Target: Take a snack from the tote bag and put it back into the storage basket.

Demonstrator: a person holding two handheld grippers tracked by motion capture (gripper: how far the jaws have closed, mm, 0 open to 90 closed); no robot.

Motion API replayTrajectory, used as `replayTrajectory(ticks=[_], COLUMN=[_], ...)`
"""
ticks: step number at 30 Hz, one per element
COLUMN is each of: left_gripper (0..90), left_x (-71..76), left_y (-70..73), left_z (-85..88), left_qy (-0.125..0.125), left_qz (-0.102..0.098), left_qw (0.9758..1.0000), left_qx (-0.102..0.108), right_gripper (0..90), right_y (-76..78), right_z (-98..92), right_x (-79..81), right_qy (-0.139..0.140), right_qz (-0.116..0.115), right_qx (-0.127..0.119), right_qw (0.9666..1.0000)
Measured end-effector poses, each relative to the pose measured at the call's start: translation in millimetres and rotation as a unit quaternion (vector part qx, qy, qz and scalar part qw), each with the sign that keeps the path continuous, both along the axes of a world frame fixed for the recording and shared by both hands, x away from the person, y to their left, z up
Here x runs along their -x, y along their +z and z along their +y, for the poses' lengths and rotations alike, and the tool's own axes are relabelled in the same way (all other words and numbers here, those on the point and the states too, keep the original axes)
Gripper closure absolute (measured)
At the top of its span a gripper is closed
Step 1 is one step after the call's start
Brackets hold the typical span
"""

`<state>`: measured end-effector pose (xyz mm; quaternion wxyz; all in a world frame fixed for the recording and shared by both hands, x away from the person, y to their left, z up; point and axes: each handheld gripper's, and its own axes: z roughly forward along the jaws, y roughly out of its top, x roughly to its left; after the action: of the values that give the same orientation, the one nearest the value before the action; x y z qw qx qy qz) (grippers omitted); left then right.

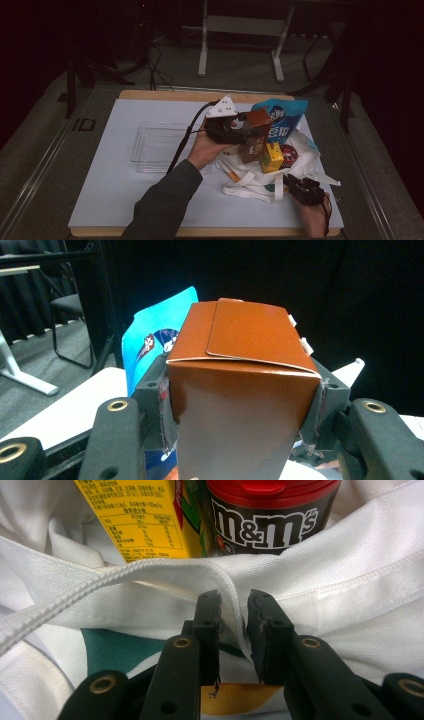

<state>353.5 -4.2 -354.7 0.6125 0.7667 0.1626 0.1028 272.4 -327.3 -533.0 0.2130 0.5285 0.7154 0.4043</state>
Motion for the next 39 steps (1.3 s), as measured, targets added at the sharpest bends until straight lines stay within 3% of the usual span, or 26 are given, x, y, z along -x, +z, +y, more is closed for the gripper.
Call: replayTrajectory(ticks=[10,24,39], left_gripper=[43.1,43.0,43.1], left_x=[2.5,5.5,7.1], left_y=[11.7,23.1,30.0], left_z=[16.9,43.4,75.6], left_qy=[0.002,0.009,0.041], left_qz=[0.004,0.007,-0.008], left_qw=[0.9999,0.9999,0.9987], left_qx=[0.01,-0.007,-0.028], right_gripper=[75.0,75.0,75.0], right_y=[0.0,-0.3,-0.3], right_z=[0.0,-0.2,0.0], right_x=[0.0,0.2,0.5], right_qy=[-0.001,0.0,-0.001], right_qz=[0.0,-0.001,-0.001], right_qx=[0.0,-0.001,-0.001], right_qw=[1.0,1.0,1.0])
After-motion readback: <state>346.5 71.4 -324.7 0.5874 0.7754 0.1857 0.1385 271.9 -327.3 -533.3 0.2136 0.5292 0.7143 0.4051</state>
